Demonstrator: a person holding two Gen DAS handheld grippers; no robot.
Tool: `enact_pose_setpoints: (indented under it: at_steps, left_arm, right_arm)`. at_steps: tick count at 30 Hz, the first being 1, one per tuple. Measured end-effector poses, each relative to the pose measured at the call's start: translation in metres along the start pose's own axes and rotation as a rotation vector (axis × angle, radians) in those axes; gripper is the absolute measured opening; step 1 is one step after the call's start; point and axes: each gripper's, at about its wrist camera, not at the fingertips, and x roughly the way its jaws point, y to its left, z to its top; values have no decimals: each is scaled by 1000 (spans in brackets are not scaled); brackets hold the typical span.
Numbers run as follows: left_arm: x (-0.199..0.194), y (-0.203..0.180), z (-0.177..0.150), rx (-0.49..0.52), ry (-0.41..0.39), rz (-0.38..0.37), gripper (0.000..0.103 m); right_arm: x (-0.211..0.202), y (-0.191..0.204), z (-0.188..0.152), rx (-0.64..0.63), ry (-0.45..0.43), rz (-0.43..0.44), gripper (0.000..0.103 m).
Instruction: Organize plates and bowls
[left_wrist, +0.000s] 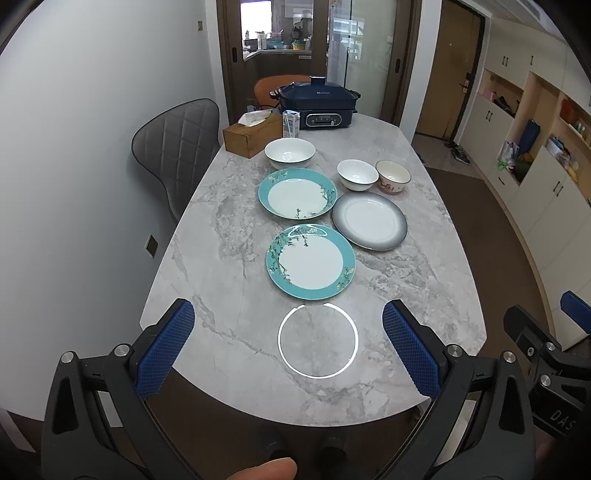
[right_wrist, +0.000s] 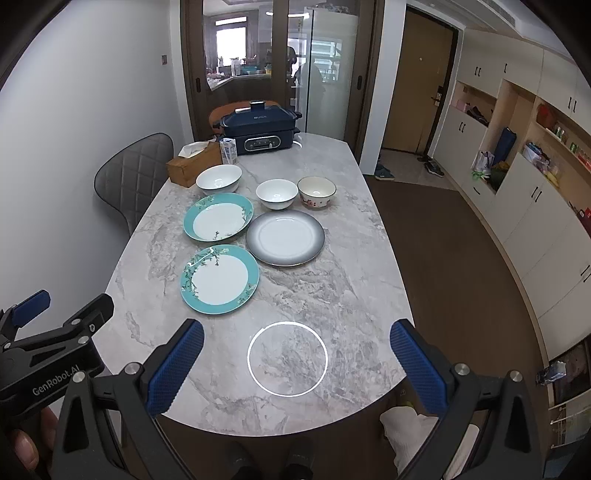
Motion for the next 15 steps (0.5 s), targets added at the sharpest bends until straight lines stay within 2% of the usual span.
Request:
enact_pose_setpoints:
  at_steps: [15]
  left_arm:
    - [7, 4, 4, -7, 8, -9, 103]
  right_arm:
    - [4, 0, 3, 0, 9, 1, 103]
